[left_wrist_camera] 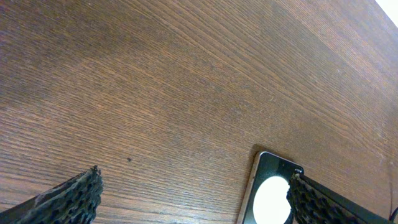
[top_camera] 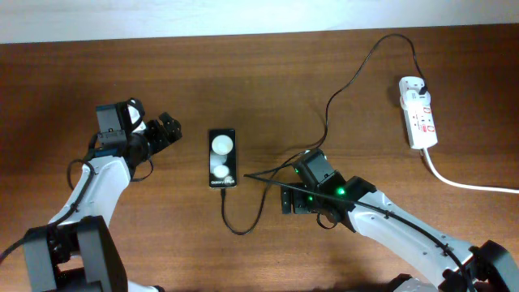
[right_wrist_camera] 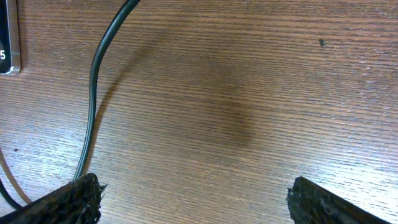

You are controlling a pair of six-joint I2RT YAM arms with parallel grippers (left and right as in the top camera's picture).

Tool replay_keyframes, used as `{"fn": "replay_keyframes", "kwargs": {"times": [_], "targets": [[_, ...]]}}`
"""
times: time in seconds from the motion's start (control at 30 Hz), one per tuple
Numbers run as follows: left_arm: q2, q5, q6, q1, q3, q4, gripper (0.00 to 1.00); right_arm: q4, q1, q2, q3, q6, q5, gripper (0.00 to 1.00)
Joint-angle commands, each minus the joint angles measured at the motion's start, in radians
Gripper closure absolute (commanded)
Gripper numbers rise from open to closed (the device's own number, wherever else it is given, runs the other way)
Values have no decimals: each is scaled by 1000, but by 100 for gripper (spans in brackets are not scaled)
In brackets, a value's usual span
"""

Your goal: Plug charger to phone and switch on socket

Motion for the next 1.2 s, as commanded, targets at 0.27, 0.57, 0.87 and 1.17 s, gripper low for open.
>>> {"fn": "replay_keyframes", "kwargs": {"times": [0.27,0.57,0.87,1.17], "targets": [[-15,7,-10,0,-8,-1,1,0,-5,-13,1,0,6,1],[-15,7,-10,1,-8,-1,1,31,-5,-13,1,0,17,1],[-15,7,-10,1,-8,-1,1,79,-3,-13,1,0,-25,1],[-15,7,-10,1,-8,-1,1,51,-3,-12,17,0,-25,38]]}}
